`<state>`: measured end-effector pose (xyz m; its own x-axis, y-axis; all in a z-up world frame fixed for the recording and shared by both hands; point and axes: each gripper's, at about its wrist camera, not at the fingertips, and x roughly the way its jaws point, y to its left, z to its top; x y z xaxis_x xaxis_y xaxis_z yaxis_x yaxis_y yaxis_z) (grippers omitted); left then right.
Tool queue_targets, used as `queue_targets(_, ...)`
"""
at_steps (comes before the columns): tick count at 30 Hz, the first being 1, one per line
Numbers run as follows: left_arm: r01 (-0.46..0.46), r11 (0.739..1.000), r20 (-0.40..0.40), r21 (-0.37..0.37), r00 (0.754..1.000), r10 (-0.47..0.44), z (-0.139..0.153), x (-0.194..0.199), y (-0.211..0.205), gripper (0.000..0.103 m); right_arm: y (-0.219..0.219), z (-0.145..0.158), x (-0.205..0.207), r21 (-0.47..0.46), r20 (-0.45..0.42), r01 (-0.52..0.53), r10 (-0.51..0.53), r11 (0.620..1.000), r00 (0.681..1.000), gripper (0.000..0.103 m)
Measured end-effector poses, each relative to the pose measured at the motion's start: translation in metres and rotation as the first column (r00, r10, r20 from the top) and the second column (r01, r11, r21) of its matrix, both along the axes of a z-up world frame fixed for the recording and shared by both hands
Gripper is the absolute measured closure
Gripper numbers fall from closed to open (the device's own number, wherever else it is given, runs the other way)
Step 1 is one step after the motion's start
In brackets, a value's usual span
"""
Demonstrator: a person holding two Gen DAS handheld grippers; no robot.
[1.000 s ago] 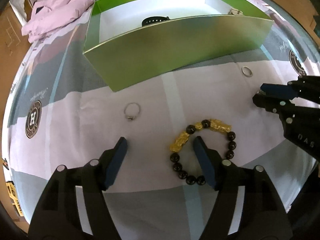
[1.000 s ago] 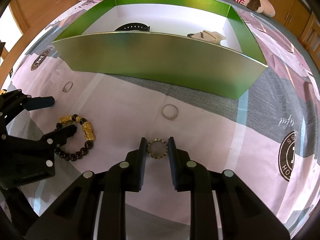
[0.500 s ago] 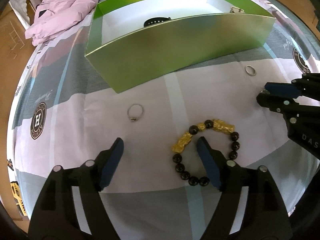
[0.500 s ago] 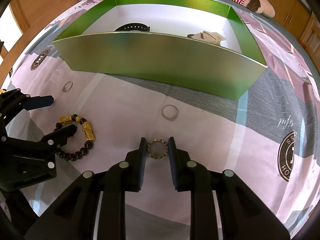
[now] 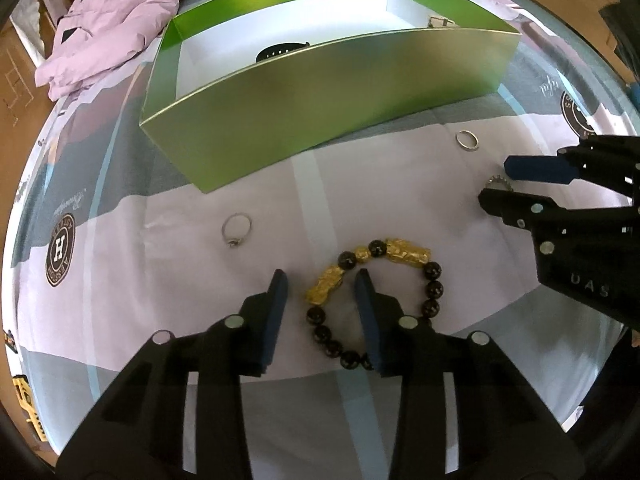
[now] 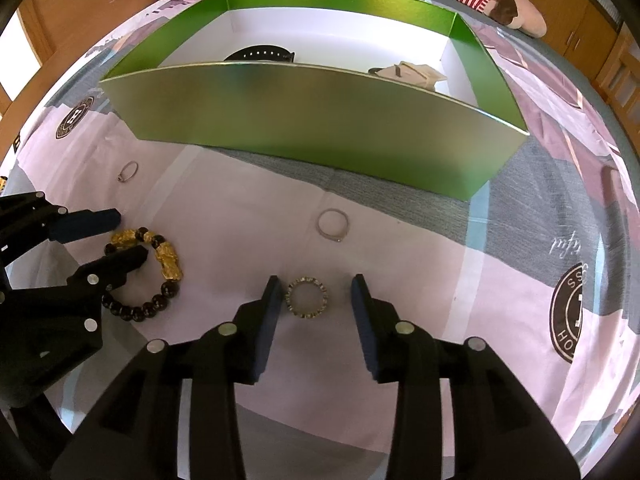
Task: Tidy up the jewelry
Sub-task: 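Close the left tool on the gold-black bracelet while the right tool grips the silver bead ring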
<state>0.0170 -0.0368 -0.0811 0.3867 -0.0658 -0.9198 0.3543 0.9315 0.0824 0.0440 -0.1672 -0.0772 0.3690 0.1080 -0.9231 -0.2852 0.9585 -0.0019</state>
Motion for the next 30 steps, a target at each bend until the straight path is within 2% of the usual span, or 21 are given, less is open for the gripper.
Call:
queue_targets(2,-0.003,1.000,0.002,0.006,1.000,0.003,0.000,0.001,0.000,0.062,0.000,0.000,0.000,0.003,-0.001,-0.002,0.002,1.000,1.000,0.065)
queue_targets(4,-0.020,0.999,0.018,0.038,1.000,0.019,-0.001,0.002,0.001,0.047,0.001,-0.001,0.001,0.004,-0.002,-0.003,0.003,1.000,1.000,0.065)
queue_targets(6,-0.040,0.999,0.018,0.036,0.999,0.039,-0.002,0.005,0.006,0.043,0.000,-0.001,0.000,0.000,-0.001,-0.004,0.004,1.000,1.000,0.065)
queue_targets(8,-0.053,0.999,0.006,0.014,0.999,0.053,-0.002,0.006,0.009,0.043,0.000,-0.001,0.000,-0.001,0.000,-0.005,0.005,1.000,1.000,0.065)
queue_targets(15,-0.051,0.998,0.016,0.032,0.999,0.051,-0.002,0.005,0.005,0.042,0.003,-0.003,-0.003,-0.016,0.013,-0.007,0.007,1.000,1.000,0.065)
queue_targets(19,-0.073,0.997,0.018,0.032,0.997,0.072,-0.002,0.006,0.008,0.035,0.005,-0.004,-0.005,-0.024,0.021,-0.009,0.009,1.000,1.000,0.064)
queue_targets(21,-0.080,0.997,0.016,0.023,0.997,0.080,-0.002,0.007,0.010,0.035,0.005,-0.004,-0.005,-0.022,0.023,-0.008,0.008,1.000,1.000,0.062)
queue_targets(24,-0.084,0.996,0.018,0.021,0.996,0.084,-0.002,0.006,0.011,0.035,0.004,-0.005,-0.004,-0.024,0.026,-0.003,0.003,1.000,1.000,0.055)
queue_targets(26,-0.088,0.996,0.023,0.020,0.996,0.087,-0.002,0.005,0.011,0.035,0.004,-0.006,-0.004,-0.040,0.032,0.010,-0.009,0.999,0.999,0.045)
queue_targets(30,-0.097,0.995,0.029,0.010,0.995,0.096,-0.002,0.003,0.012,0.035,-0.002,-0.007,-0.003,-0.014,0.020,0.032,-0.031,0.999,0.999,0.045)
